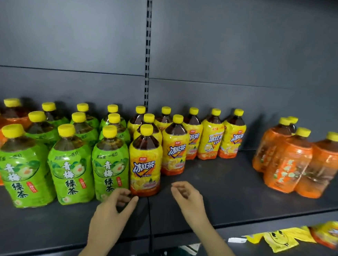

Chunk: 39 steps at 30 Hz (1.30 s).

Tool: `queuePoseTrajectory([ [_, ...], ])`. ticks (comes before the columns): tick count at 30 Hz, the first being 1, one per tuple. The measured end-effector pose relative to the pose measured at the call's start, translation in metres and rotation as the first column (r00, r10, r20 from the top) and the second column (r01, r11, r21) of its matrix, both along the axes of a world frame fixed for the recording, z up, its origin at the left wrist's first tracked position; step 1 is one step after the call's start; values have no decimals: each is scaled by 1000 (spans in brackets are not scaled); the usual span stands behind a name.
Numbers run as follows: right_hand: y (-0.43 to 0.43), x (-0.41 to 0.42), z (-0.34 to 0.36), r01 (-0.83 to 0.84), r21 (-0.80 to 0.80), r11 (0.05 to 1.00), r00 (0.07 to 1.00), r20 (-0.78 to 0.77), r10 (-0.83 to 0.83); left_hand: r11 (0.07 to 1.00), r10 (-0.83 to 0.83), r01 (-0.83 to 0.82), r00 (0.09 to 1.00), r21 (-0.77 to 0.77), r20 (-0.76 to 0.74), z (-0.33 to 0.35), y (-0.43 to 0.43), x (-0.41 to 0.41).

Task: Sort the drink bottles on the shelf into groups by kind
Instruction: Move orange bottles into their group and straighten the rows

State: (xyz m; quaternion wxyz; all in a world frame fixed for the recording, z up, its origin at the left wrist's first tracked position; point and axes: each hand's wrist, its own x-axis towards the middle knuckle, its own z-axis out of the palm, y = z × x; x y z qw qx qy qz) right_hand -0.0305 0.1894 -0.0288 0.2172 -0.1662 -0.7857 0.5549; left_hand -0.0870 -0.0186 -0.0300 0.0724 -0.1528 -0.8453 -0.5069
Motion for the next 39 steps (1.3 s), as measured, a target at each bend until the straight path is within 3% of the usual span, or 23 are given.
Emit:
queuePoseTrajectory([
  [10,147,82,10,177,-36,984,980,-90,-179,988,-87,86,996,125,4,2,118,35],
  [17,273,152,12,443,-65,894,871,-206,-446,972,-209,206,978,114,10,0,244,74],
  [21,328,174,9,529,-75,845,822,-202,-532,936,-305,297,952,191,13,10,316,93],
  [26,378,173,13,507,-6,862,845,-192,-499,867,-454,425,889,261,63,31,392,101],
  [30,393,160,22,332,-19,943,921,-210,-329,805,-559,506,822,312,109,43,434,99],
  [33,399,150,22,359,-11,933,914,-198,-354,763,-611,530,778,369,145,44,453,92],
  [36,405,146,23,389,32,920,914,-139,-382,787,-583,488,789,376,196,43,460,86],
  [39,405,145,24,320,40,946,942,-120,-314,847,-514,451,829,281,221,43,457,82],
])
